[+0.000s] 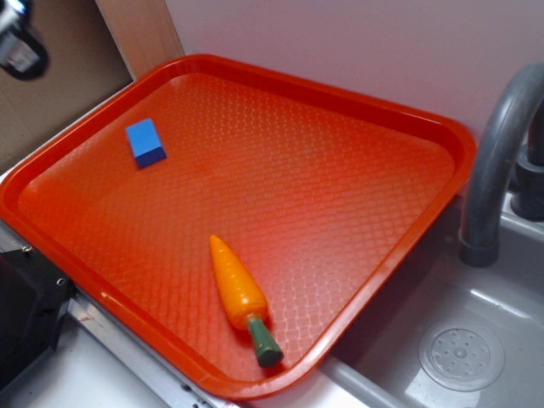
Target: Grab the carrot.
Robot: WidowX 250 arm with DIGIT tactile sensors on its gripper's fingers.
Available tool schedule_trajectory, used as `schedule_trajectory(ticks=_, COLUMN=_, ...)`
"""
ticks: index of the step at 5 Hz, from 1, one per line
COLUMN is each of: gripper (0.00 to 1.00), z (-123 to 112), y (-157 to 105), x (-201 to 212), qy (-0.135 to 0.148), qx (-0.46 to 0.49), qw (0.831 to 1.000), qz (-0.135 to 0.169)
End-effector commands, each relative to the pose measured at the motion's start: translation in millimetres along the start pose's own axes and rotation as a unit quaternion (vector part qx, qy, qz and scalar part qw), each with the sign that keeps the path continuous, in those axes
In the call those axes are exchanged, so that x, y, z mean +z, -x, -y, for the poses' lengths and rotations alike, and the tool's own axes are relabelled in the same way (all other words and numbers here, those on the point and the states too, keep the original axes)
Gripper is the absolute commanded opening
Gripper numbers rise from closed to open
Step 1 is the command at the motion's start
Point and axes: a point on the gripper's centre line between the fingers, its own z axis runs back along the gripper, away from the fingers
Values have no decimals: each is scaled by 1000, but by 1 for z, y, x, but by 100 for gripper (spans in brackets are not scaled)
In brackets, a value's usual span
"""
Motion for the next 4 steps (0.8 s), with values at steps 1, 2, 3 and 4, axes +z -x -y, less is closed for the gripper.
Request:
schedule_trajectory(ticks=1, gripper=100, z=41, y=-55, x=-63, qy=25, qx=-276, qw=960, qz=28)
schedule_trajectory(ticks=2, gripper=100, z=67, y=-59, x=-87, qy=55, qx=-389, qw=918, qz=48)
schedule_trajectory(ticks=3, gripper=100, z=90, y=-44, x=-99, qy=110, qx=-486, qw=864, qz=65)
schedule_trajectory(ticks=4, gripper=100, z=106, y=-25, x=-108, qy=168, qx=-576, qw=797, qz=72)
